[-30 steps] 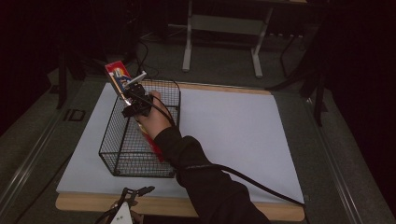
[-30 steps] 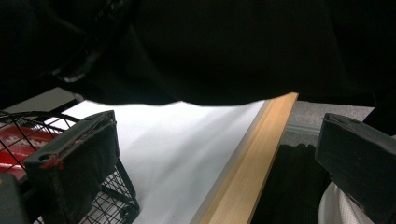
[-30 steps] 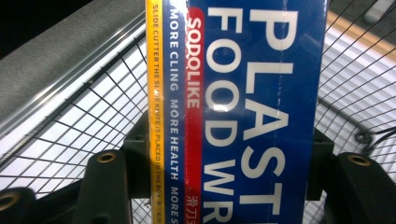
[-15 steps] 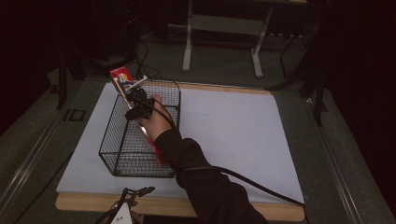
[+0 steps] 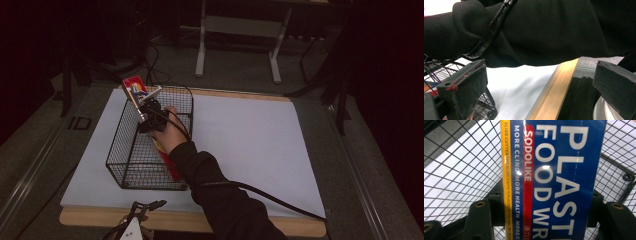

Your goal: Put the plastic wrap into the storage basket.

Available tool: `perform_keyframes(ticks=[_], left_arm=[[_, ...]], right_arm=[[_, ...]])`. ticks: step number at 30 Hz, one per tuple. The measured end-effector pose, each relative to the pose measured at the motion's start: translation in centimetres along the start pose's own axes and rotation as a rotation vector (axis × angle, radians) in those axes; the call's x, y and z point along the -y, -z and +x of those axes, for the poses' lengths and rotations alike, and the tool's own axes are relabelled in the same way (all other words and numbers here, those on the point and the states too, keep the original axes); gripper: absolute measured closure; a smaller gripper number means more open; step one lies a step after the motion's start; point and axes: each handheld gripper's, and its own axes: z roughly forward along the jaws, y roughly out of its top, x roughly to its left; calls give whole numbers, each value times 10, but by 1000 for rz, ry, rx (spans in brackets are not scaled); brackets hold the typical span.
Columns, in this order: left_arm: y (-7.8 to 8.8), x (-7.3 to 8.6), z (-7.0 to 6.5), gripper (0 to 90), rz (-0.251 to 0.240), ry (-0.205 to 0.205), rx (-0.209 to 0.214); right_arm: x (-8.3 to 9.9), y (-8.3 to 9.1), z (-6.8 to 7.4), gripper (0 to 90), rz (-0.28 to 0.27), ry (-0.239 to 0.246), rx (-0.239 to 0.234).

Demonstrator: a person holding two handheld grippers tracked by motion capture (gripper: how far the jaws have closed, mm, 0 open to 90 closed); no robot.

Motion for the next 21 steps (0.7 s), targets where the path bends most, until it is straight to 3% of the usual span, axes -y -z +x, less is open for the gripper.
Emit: perform_keyframes(ticks=[17,21], left_arm=[[0,0,0,2,0,2,2],[0,0,0,2,2,0,3]], right_arm=[[1,2,-2,352,8,5,-11],[2,3,-2,359,5,8,8]])
